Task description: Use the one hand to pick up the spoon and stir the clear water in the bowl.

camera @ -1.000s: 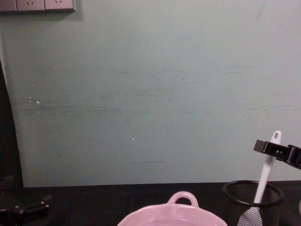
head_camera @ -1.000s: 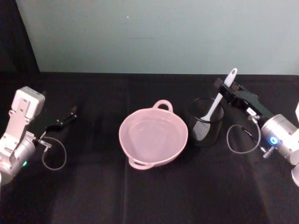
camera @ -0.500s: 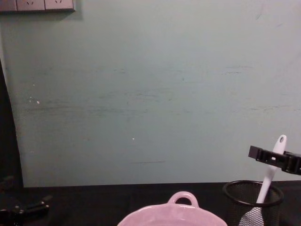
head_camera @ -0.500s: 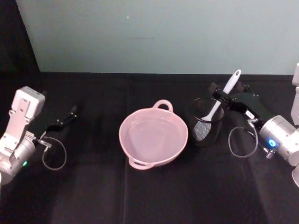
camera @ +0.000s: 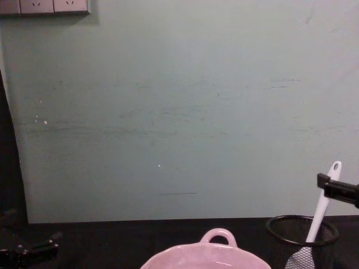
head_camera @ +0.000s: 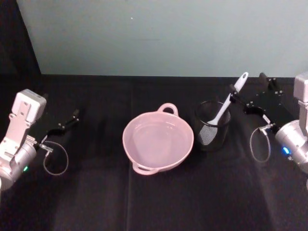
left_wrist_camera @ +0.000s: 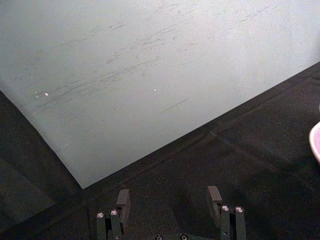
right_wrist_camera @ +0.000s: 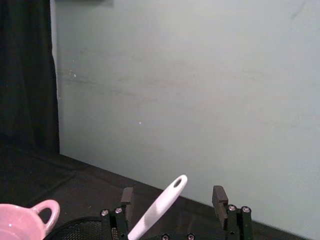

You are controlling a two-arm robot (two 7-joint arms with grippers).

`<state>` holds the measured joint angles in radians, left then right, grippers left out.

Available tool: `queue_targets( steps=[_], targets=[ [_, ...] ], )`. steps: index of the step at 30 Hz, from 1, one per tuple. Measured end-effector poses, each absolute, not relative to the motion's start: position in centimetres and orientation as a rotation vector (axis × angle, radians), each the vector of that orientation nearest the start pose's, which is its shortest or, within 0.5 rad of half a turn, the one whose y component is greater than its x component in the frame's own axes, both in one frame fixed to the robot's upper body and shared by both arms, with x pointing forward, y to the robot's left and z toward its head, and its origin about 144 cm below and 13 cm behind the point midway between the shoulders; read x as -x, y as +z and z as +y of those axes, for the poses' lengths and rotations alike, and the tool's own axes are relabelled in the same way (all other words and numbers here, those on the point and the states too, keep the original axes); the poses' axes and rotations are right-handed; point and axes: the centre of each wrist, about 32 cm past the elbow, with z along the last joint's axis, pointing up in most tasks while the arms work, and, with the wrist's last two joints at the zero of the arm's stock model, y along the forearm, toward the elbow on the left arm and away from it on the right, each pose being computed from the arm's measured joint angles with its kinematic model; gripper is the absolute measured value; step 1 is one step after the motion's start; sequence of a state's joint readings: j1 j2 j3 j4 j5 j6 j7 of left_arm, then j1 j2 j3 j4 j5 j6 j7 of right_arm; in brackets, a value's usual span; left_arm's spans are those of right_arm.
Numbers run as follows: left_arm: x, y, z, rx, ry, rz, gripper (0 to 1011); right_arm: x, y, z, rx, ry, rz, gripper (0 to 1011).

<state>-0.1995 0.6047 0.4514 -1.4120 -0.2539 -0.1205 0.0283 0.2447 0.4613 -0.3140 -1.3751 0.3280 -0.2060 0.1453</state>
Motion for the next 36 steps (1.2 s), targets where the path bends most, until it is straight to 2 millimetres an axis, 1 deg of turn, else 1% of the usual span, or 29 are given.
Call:
queue_targets(
  steps=[6,7,10,11,15,19,23,27,31,36],
  targets=[
    [-48.9,114.0,31.0,-0.304,1.248,-0.285,1011,-49.4,117.3,-30.4,0.033,-1.206,-0.281,1003],
    [-48.9,114.0,31.0,-0.304,1.248,-0.285,1011,-48.7,117.7,-30.7,0.033,-1.208,-0.286,1003],
    [-48.9,114.0,31.0,-0.305,1.248,-0.285,1011,-47.6,118.1,-31.1,0.025,-1.219,-0.297,1003],
    [-48.9,114.0,31.0,-0.304,1.248,-0.285,1011,-47.0,118.3,-31.4,0.017,-1.232,-0.307,1003],
    [-48.9,114.0,31.0,-0.305,1.248,-0.285,1011,-45.9,118.5,-32.2,-0.005,-1.277,-0.347,1002],
    [-48.9,114.0,31.0,-0.304,1.248,-0.285,1011,-45.4,118.4,-33.0,-0.017,-1.322,-0.376,1002],
    [-48.9,114.0,31.0,-0.304,1.248,-0.285,1011,-45.3,117.7,-33.6,-0.015,-1.368,-0.381,1002],
    [-48.9,114.0,31.0,-0.304,1.248,-0.285,1011,-45.6,116.5,-34.0,-0.001,-1.412,-0.36,1002],
    [-48.9,114.0,31.0,-0.304,1.248,-0.285,1011,-45.7,115.9,-34.1,0.005,-1.429,-0.345,1002],
    [-48.9,114.0,31.0,-0.304,1.248,-0.285,1011,-45.9,115.7,-34.0,-0.003,-1.433,-0.335,1002]
  ],
)
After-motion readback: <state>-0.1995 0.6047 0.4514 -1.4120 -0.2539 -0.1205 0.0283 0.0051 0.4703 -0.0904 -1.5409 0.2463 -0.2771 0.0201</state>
